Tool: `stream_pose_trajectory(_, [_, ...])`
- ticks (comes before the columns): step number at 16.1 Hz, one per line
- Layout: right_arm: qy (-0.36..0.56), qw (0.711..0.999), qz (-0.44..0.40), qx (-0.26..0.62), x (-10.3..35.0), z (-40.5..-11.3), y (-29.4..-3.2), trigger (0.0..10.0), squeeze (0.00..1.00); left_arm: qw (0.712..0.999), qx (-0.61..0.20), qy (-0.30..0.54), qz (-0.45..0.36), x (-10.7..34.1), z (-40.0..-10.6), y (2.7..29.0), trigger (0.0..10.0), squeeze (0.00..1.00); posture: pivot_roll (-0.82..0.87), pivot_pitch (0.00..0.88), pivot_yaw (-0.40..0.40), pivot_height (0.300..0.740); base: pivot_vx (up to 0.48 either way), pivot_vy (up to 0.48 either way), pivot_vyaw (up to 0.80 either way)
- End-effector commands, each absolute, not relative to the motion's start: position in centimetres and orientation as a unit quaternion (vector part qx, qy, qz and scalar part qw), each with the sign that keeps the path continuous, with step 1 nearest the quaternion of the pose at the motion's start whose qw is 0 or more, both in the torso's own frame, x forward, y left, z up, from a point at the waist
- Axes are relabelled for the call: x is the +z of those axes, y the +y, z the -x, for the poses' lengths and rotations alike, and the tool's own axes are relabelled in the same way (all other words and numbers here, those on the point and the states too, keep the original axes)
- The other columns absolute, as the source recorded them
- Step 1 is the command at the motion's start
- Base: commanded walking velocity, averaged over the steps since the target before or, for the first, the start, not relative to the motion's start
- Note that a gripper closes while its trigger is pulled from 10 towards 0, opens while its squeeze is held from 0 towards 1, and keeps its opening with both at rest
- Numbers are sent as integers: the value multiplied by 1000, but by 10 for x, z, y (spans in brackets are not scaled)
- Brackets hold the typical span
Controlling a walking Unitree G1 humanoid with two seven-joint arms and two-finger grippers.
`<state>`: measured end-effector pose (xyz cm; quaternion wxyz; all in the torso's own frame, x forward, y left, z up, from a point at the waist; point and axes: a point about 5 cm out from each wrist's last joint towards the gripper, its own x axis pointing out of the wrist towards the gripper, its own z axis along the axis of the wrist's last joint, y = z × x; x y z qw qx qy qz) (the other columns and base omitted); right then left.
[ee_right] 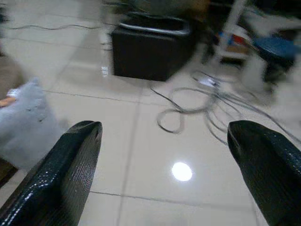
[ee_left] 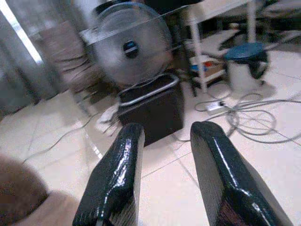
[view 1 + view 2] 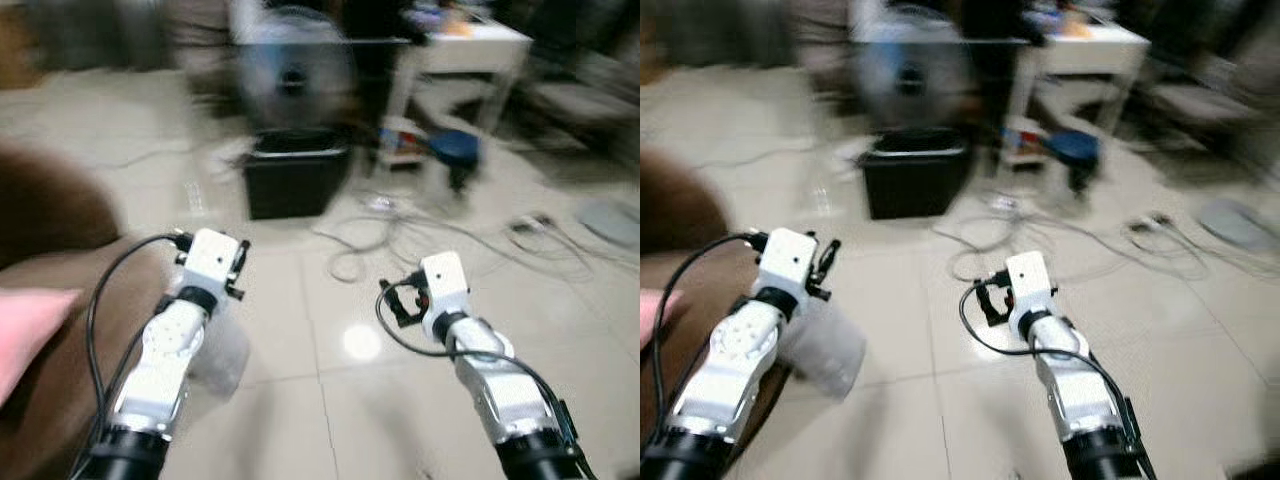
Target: Move the pillow to the sofa from floor
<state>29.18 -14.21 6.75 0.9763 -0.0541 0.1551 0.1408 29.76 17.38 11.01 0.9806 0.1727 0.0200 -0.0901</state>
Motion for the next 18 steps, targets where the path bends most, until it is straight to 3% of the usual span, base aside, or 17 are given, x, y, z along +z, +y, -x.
stream_pose_trajectory(1, [160, 977, 59, 131, 63, -289, -150, 10000, 0, 979, -105, 13, -175, 113, -300, 166, 10000, 0, 77, 0, -9, 740, 0, 469, -563])
stream_pose_trajectory(4, [164, 977, 55, 123, 61, -289, -149, 10000, 0, 977, -110, 11, -181, 114, -302, 166, 10000, 0, 79, 0, 3, 740, 0, 469, -483])
stream_pose_trajectory(14, [156, 976, 58, 141, 61, -296, -141, 10000, 0, 975, -107, 3, -196, 121, -307, 173, 10000, 0, 103, 0, 9, 740, 0, 459, 0])
stream_pose_trajectory(18, [154, 974, 69, 152, 61, -297, -141, 10000, 0, 971, -94, -6, -218, 121, -305, 173, 10000, 0, 103, 0, 9, 740, 0, -360, 0])
